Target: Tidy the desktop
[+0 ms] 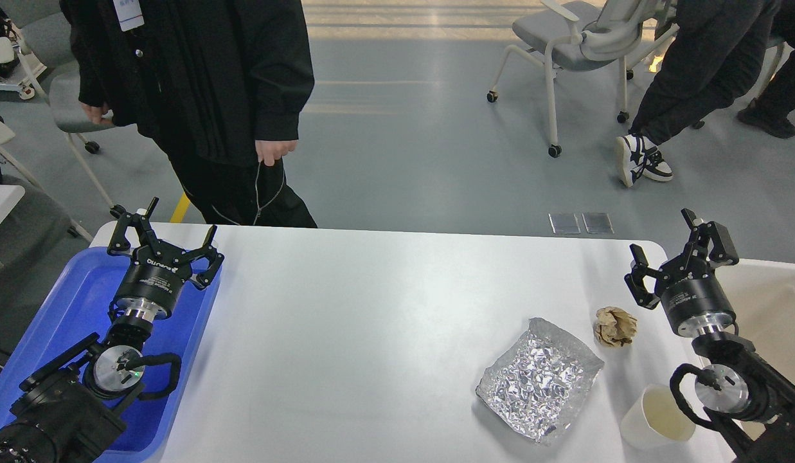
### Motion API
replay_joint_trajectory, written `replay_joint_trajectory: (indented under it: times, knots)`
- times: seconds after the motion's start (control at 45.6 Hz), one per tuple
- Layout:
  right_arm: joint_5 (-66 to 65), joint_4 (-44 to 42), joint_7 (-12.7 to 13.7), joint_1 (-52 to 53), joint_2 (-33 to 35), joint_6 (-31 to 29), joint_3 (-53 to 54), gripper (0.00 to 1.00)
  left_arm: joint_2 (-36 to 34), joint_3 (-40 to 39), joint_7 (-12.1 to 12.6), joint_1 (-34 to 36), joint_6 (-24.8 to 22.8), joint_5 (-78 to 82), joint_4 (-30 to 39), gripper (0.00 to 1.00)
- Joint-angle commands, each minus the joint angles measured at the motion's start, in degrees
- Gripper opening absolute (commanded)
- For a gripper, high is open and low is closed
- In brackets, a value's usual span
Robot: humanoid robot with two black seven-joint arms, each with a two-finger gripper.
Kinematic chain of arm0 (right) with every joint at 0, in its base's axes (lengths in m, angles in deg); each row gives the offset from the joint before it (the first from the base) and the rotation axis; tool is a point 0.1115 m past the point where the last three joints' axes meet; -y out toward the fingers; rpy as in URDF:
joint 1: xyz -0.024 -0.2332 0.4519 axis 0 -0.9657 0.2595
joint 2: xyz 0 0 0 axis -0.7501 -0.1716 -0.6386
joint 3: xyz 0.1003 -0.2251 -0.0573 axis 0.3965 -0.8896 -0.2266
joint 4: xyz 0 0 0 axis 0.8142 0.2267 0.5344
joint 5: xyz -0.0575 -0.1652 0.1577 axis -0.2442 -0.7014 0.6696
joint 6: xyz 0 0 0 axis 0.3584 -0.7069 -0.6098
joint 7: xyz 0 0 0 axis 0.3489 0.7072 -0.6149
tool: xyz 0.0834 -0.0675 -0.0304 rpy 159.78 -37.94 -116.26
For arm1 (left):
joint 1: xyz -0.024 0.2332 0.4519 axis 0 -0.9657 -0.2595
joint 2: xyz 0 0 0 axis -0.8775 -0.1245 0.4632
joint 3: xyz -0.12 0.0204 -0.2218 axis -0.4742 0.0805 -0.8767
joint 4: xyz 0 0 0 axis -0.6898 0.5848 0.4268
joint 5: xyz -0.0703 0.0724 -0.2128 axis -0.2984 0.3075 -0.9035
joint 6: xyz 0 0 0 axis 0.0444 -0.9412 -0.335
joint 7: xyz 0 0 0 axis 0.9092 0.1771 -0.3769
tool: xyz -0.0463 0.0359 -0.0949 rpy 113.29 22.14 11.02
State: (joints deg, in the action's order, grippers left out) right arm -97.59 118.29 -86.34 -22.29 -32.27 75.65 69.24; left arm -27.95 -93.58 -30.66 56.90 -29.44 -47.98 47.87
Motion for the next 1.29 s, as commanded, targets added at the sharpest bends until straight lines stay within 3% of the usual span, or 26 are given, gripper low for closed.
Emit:
replay_joint_trajectory:
  times: [0.0,0.175,0.373,0.614,0.965,1.272]
  knots:
    - [1.2,4.8,7.1,0.1,1.6,0.5,-0.5,1.0,0.0,0.0,0.0,0.1,-0.2,0.1,0.0,1.0]
    - [0.5,9.7,9.8,0.3,8.7,-0.5,-5.6,1.0,0.0,0.0,0.0,0.1,-0.2,0.1,0.1,1.0]
    - [-9.0,20.8,9.6,0.8,21.5,-0.5,-10.1,1.0,0.0,0.1,0.0,0.1,-0.2,0.1,0.0,1.0]
    - [-25.6,25.2,9.5,0.9,27.1,0.1,-12.4,1.0,0.0,0.1,0.0,0.1,-0.2,0.1,0.1,1.0]
    - [-30.7,30.7,12.4,5.0,35.3,-3.3,-21.6,1.0,0.0,0.1,0.0,0.1,-0.2,0.1,0.1,1.0]
    - [-44.9,35.0,12.3,9.9,43.9,-4.0,-30.2,1.0,0.0,0.0,0.0,0.1,-0.2,0.1,0.0,1.0]
